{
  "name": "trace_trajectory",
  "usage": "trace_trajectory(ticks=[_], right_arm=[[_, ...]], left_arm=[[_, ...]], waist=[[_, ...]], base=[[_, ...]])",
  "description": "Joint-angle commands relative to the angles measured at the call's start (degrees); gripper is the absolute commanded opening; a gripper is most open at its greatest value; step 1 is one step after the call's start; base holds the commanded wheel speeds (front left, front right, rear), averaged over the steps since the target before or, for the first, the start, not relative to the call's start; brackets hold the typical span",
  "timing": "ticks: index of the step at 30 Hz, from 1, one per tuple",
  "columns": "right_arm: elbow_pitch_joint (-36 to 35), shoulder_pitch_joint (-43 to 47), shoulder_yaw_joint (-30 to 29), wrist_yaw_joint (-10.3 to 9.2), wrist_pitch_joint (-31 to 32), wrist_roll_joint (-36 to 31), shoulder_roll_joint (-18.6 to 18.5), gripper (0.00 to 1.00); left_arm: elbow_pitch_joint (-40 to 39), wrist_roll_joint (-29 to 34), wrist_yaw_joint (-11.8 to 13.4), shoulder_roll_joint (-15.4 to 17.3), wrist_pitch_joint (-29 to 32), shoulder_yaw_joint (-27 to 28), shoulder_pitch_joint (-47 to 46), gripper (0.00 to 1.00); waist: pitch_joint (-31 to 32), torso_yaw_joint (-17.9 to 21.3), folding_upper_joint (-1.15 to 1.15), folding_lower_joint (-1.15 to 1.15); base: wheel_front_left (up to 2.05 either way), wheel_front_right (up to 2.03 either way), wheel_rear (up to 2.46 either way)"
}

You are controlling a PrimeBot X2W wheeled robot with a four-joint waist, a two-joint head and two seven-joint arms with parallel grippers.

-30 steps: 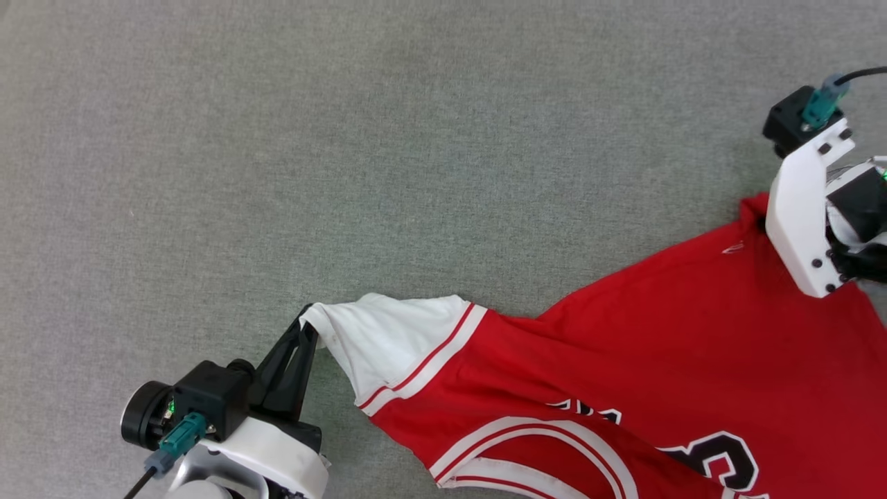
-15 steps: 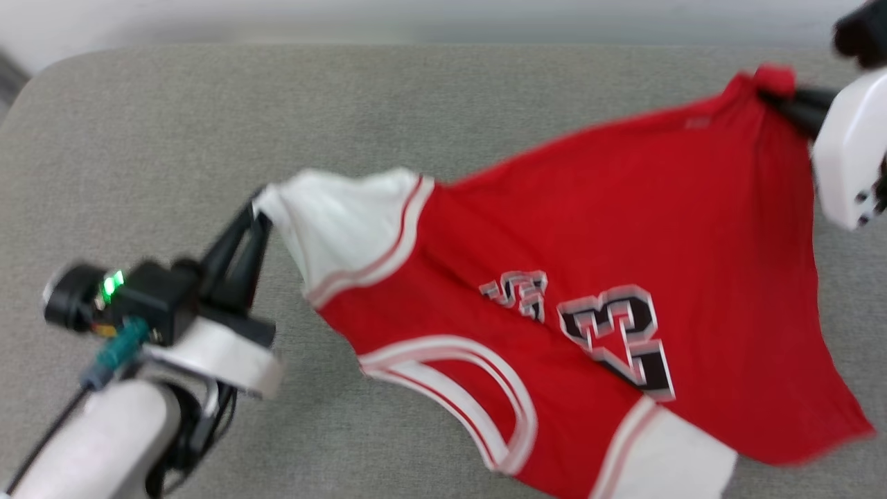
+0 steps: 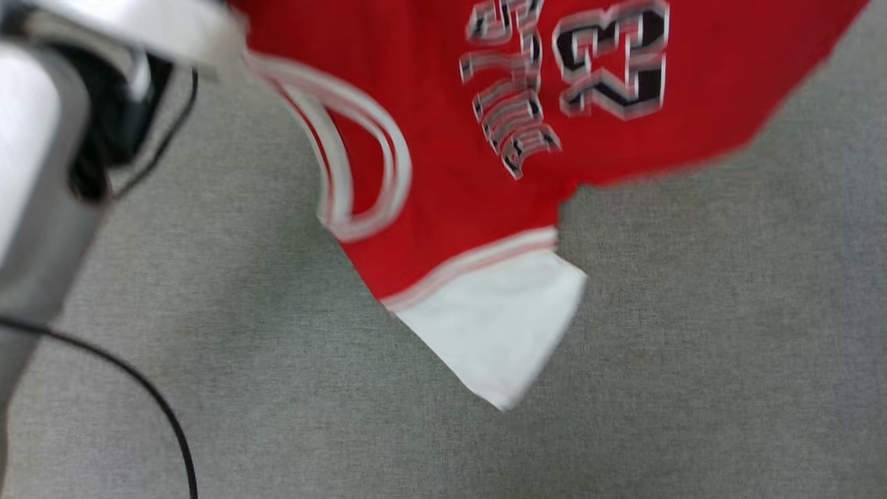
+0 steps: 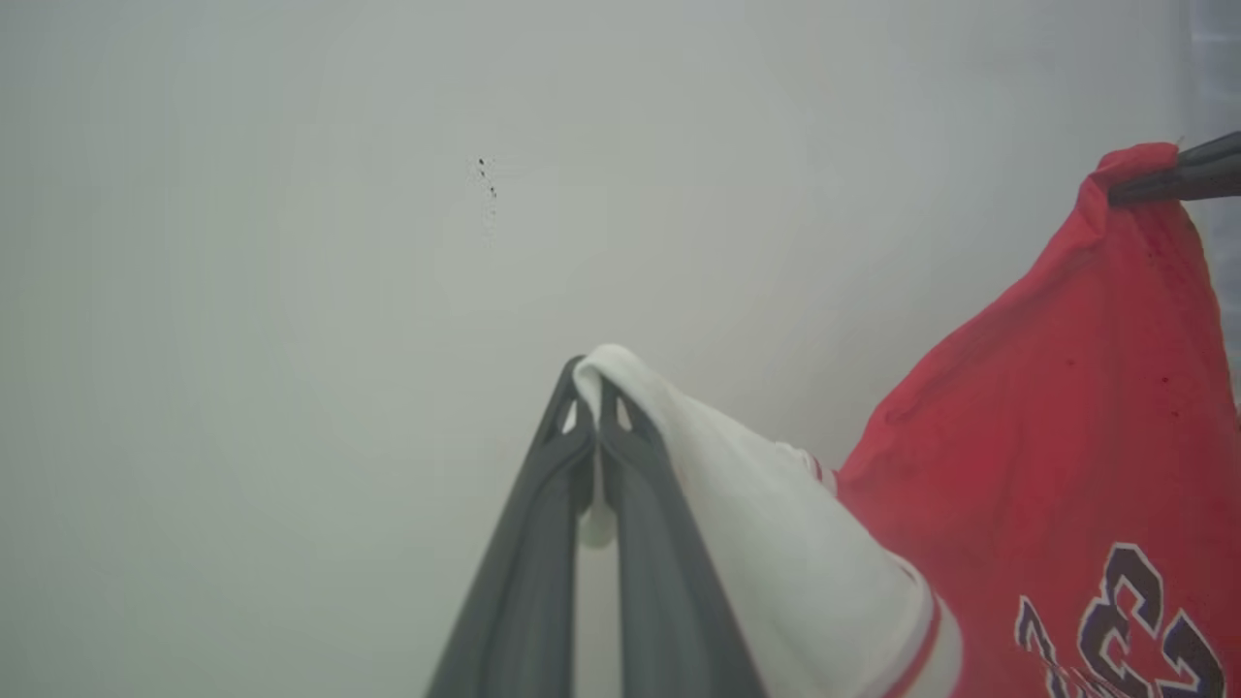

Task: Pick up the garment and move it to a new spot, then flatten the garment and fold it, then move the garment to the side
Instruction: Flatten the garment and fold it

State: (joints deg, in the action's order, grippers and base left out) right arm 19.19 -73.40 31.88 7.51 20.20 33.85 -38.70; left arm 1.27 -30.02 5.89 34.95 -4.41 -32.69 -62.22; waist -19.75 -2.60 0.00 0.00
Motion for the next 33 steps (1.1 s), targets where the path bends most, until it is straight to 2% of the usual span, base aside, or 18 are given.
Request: trace_trajectory(ticks=[1,8,13,18,24,33], right_arm=[[0.9,-2.8,-0.6,-0.04,0.2,-1.1,0.8,0.0],[6.7,-15.6,-2.3,-0.04,0.0,-6.3,4.4,0.0],[11.9,-24.4,-2.2,-0.03,-2.1,-9.5,7.3,0.0],[17.2,-31.9,-0.5,-0.03,-4.6,-11.9,9.3,0.0],[23.5,-36.3,2.5,-0.04,-7.9,-11.4,11.2,0.0],[27.7,-31.2,11.0,-0.04,-10.6,-7.2,11.7,0.0]], left_arm=[[1.7,-0.3,-1.1,-0.8,0.7,0.4,-3.9,0.0],[12.4,0.7,-6.9,-4.3,2.2,0.6,-22.8,0.0],[20.0,1.2,-9.5,-7.3,1.6,0.8,-34.5,0.0],[26.5,2.1,-11.1,-8.7,0.4,0.7,-43.9,0.0],[34.8,1.9,-12.8,-9.9,-2.6,-1.5,-48.5,0.0],[41.5,0.3,-13.2,-9.8,-5.9,-6.6,-44.8,0.0]], waist=[[-1.8,0.5,0.0,0.0],[-6.4,0.7,0.0,0.0],[-9.5,0.3,0.0,0.0],[-12.1,-0.1,0.0,0.0],[-13.9,-0.4,0.0,0.0],[-14.9,-0.3,0.0,0.0]], base=[[0.0,0.0,0.0],[0.0,0.0,0.0],[0.0,0.0,0.0],[0.0,0.0,0.0],[0.0,0.0,0.0],[0.0,0.0,0.0]])
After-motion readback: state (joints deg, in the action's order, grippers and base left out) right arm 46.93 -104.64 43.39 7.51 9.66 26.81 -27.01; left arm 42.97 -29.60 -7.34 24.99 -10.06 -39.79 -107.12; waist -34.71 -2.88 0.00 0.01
